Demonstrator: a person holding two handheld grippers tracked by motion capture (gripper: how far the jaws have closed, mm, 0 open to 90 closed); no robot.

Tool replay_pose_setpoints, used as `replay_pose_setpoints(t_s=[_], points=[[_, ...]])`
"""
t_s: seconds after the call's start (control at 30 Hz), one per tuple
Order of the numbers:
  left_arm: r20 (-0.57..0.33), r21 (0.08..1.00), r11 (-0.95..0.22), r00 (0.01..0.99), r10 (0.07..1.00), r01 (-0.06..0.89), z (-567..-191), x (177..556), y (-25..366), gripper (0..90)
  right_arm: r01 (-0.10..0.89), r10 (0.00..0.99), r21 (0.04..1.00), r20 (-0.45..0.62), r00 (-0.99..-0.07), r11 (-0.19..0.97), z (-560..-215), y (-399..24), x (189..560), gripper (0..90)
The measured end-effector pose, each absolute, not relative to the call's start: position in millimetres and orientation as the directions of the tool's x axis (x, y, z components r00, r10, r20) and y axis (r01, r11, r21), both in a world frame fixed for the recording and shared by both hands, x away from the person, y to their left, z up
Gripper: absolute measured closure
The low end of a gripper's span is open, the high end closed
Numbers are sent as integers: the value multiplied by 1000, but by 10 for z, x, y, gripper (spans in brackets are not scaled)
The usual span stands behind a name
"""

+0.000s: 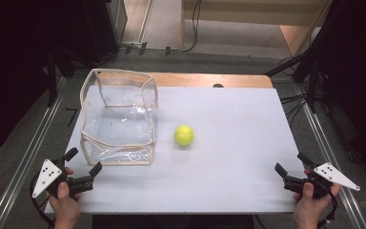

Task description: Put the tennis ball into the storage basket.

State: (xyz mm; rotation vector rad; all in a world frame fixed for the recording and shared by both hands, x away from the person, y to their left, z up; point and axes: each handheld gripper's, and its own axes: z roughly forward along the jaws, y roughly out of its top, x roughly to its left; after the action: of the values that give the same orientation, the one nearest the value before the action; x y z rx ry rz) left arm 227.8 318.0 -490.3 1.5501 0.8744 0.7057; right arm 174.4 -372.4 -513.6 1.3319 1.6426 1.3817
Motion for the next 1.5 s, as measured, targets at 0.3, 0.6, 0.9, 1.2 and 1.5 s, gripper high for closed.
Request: replay_pose_setpoints(t_s=[0.3, 0.6, 0.9, 1.2, 1.5], points=[[-29, 987, -61, 540, 841, 147, -4906, 2275, 3172, 0, 300, 932, 953, 144, -332, -40, -5088, -3683, 1753, 0], [-19, 987, -72, 544, 839, 145, -4912, 2275, 3163, 0, 301, 920, 953, 144, -365, -30, -5002, -3651, 1785, 0], [-18, 987, -72, 545, 838, 144, -4913, 2271, 3158, 0, 284, 916, 958, 147, -374, -38, -4912, -3648, 1809, 0], [-17, 987, -74, 544, 839, 144, -4915, 2267, 3155, 0, 291, 908, 956, 154, -390, -37, -4836, -3635, 1889, 0], [-15, 987, -77, 547, 837, 145, -4916, 2268, 3152, 0, 301, 895, 953, 154, -418, -23, -4793, -3576, 1972, 0]])
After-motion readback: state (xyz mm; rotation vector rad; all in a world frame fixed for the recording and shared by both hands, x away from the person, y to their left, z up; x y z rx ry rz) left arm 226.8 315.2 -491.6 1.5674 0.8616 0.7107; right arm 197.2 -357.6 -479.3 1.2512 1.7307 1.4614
